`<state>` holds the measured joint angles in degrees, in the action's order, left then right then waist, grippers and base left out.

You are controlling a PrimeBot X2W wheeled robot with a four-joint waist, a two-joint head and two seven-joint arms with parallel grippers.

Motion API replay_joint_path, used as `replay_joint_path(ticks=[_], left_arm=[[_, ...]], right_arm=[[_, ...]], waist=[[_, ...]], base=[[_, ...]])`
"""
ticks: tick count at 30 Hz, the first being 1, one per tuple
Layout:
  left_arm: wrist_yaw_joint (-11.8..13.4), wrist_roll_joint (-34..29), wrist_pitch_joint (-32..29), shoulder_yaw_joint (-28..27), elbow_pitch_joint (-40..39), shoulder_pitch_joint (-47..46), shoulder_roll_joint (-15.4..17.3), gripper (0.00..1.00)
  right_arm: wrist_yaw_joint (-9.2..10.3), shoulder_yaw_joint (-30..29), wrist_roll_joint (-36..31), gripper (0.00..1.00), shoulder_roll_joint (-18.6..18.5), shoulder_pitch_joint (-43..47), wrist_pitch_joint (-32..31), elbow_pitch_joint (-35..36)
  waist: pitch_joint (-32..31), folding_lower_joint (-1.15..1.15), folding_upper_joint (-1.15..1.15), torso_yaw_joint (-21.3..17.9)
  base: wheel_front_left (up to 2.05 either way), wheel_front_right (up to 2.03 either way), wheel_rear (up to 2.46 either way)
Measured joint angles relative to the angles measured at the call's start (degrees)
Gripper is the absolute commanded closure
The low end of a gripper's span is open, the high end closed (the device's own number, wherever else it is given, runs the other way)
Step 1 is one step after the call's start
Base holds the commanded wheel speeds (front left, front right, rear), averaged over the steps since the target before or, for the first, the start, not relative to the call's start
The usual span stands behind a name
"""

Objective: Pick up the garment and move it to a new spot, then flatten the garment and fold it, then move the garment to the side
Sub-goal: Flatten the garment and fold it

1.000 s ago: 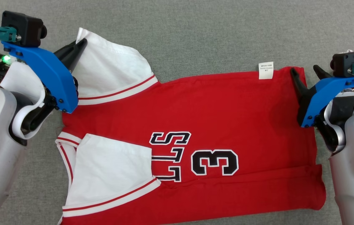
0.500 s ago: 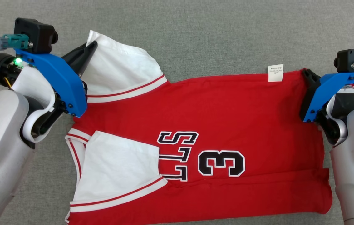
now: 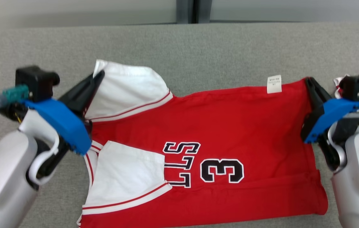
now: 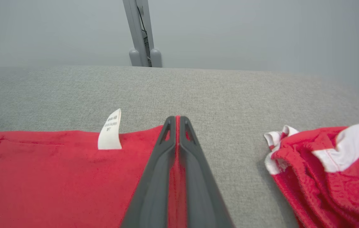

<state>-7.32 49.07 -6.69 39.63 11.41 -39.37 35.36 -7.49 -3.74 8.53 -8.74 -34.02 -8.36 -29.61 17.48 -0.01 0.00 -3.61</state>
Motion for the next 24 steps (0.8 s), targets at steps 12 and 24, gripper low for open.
replay_joint_path(ticks=[12,24], left_arm=[[6.2,1.7,9.0,1.6,-9.8,22.0,2.1,1.0],[7.3,5.0,17.0,1.8,-5.2,32.8,-1.0,1.0]], right_arm=[[0.0,-4.0,1.1,1.0,2.5,19.7,4.5,10.2],[0.0,-7.4,1.1,1.0,5.7,28.9,6.4,12.7]], waist=[[-8.0,-0.01,0.0,1.6],[-11.0,0.0,0.0,1.6]], base=[[0.0,0.0,0.0],[0.0,0.0,0.0]])
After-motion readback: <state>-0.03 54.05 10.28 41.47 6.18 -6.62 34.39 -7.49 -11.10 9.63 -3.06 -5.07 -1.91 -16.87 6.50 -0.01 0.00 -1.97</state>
